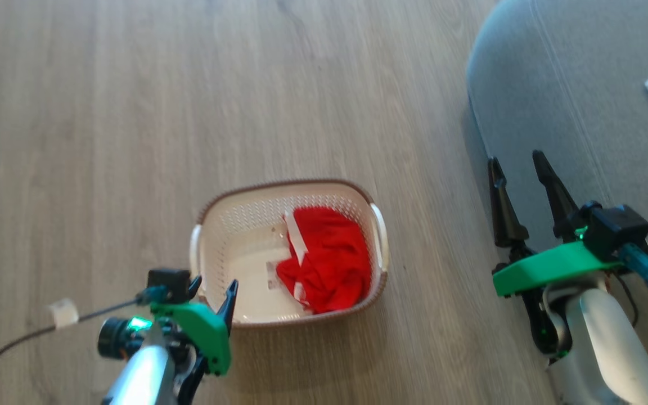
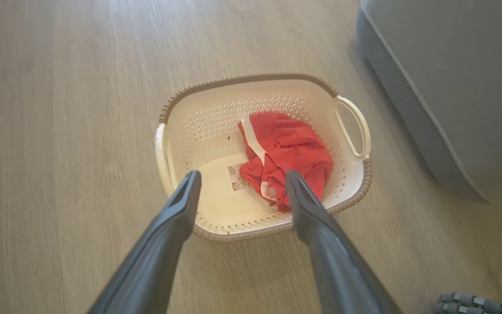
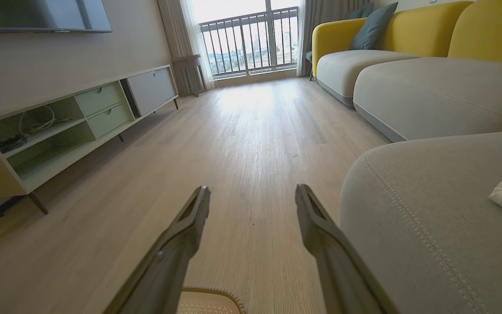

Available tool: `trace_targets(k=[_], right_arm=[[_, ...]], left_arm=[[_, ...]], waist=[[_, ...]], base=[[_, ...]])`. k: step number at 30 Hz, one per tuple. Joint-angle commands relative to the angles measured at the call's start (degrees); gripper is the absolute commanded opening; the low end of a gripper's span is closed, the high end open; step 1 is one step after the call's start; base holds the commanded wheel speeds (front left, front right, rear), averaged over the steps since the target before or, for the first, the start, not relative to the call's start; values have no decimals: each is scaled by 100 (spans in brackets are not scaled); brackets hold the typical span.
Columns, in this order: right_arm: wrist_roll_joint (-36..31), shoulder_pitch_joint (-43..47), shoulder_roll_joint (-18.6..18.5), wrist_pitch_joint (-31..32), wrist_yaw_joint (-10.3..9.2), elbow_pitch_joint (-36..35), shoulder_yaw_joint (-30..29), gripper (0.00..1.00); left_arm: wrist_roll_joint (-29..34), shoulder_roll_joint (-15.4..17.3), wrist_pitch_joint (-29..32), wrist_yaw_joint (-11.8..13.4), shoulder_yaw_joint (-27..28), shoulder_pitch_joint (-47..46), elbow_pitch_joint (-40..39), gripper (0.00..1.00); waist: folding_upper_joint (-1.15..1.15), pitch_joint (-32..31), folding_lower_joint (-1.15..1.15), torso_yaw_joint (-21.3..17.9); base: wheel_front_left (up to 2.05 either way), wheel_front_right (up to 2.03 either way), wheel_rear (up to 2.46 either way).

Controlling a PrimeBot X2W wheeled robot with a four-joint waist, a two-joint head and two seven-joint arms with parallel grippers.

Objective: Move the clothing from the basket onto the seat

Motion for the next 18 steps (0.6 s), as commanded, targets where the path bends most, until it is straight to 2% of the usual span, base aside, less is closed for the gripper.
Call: trace_targets(k=[1, 8, 18], right_arm=[[44, -246, 53, -37, -1, -216, 166, 100], [239, -557, 74, -37, -1, -318, 310, 100], [682, -1020, 77, -37, -1, -574, 598, 100]], left_arm=[[81, 41, 73, -7, 43, -323, 34, 100], [354, 110, 498, -33, -408, -1180, 584, 100], [480, 138, 1261, -47, -766, -2228, 1270, 100]], waist=[[0, 393, -1, -297], [0, 1192, -1, -721], [0, 2291, -1, -1345]], base=[[0, 0, 0], [0, 0, 0], [0, 0, 0]])
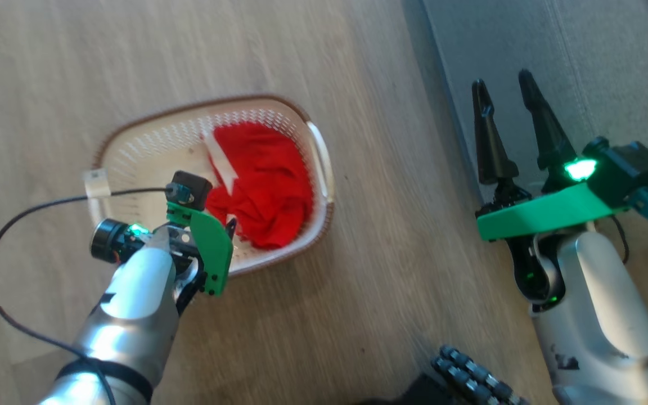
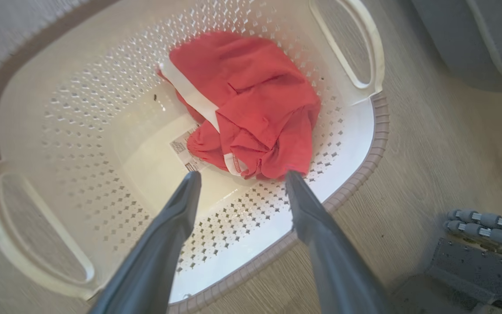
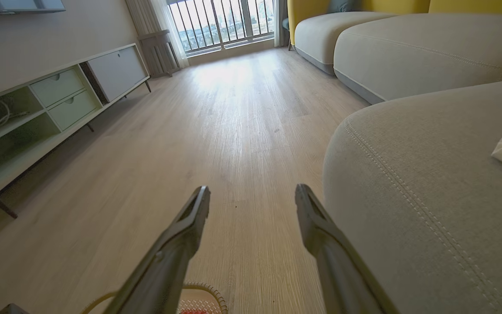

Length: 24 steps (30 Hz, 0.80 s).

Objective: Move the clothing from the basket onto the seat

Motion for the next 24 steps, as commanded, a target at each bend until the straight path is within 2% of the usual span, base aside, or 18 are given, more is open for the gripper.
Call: trace_targets(k=[1, 3, 10, 17, 24], right_arm=[[111, -122, 43, -36, -1, -256, 150, 100], [252, -241, 43, -36, -1, -351, 255, 100], [525, -400, 43, -36, -1, -467, 426, 100], [841, -527, 43, -36, -1, -580, 599, 100], [940, -478, 43, -36, -1, -685, 495, 100]], left_arm=[[-33, 104, 132, 2, 109, -140, 36, 100], [-23, 158, 393, -1, 17, -378, 249, 100], [72, 290, 781, -5, -211, -813, 595, 100], [252, 682, 1055, -6, -450, -1200, 871, 100], [399, 809, 1129, -7, -729, -1477, 976, 100]], waist=[[0, 533, -2, -436], [0, 812, -2, -635], [0, 1305, -2, -947], [0, 1851, -2, -1263], [0, 2138, -2, -1226]], base=[[0, 0, 0], [0, 0, 0], [0, 0, 0], [0, 0, 0], [0, 0, 0]])
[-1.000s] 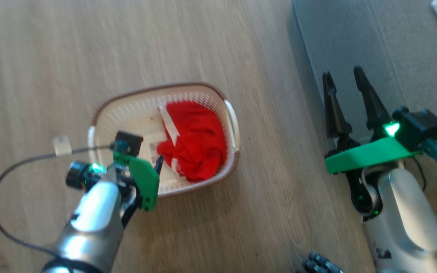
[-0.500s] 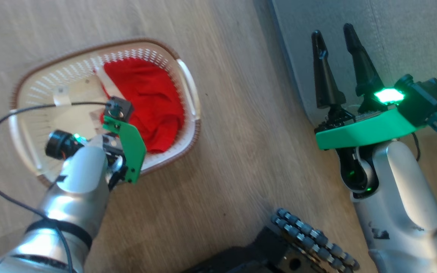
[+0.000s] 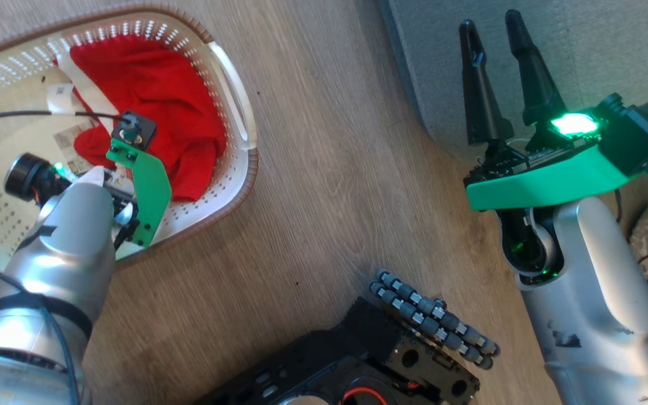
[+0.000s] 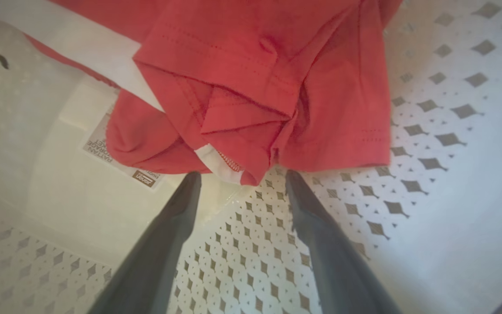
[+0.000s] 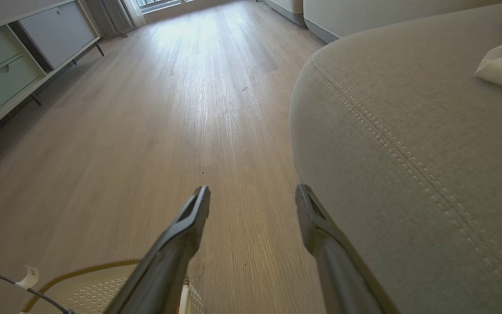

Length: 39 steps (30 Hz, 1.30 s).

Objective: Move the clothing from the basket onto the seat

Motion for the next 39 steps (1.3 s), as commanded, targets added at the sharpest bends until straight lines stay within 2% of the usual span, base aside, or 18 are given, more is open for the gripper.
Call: trace_targets(k=[1, 11, 28, 39], right_arm=[[62, 151, 10, -36, -1, -200, 22, 100], [182, 307, 10, -36, -1, -295, -90, 100], [29, 493, 10, -36, -1, -497, -133, 100], [-210, 547, 10, -36, -1, -652, -139, 100]], left_arm=[[50, 84, 10, -5, 6, -6, -37, 100], [71, -29, -42, -6, -561, -218, 42, 100], [187, -29, -656, -6, -1289, -406, 161, 100], [130, -21, -1119, 12, -1403, -509, 226, 100]], waist=[[0, 73, -1, 5], [0, 265, -1, 49], [0, 472, -1, 218], [0, 572, -1, 371]], base=[[0, 0, 0], [0, 0, 0], [0, 0, 0], [0, 0, 0]])
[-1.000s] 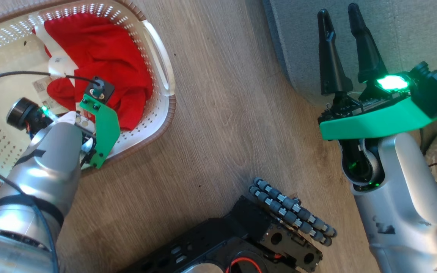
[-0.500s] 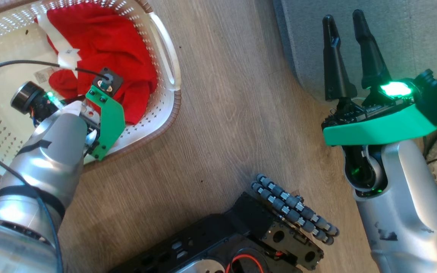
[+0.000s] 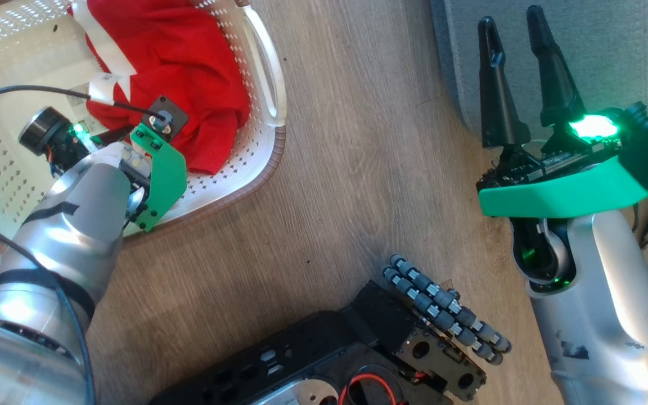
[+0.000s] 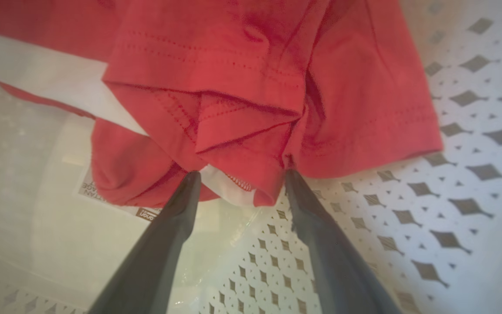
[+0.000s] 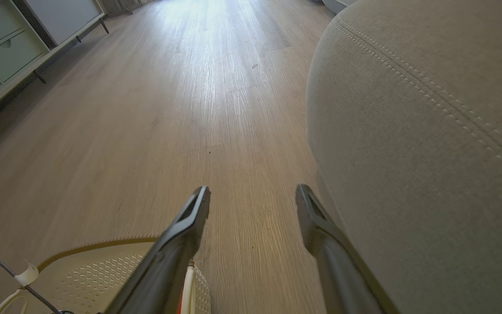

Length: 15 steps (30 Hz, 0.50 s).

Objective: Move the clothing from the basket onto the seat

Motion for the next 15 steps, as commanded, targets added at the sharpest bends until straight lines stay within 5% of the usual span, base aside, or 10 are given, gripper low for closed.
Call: trace_targets(k=[1, 3, 6, 15], right_arm=[[-31, 324, -4, -36, -1, -184, 32, 100], [-46, 334, -4, -36, -1, -191, 21, 100], [-54, 326, -4, -36, -1, -185, 16, 100], [-45, 183, -4, -36, -1, -123, -9, 100]], left_arm=[[-23, 35, -73, 13, 41, 15, -45, 100], [-80, 21, -118, 14, 65, 17, -27, 95], [-101, 4, -131, 11, 25, 19, -1, 0], [-379, -85, -161, -5, -78, 41, 34, 0]], waist=[[0, 10, 0, 16], [0, 16, 0, 31], [0, 18, 0, 39], [0, -46, 0, 19]], base=[[0, 0, 0], [0, 0, 0], [0, 0, 0], [0, 0, 0]])
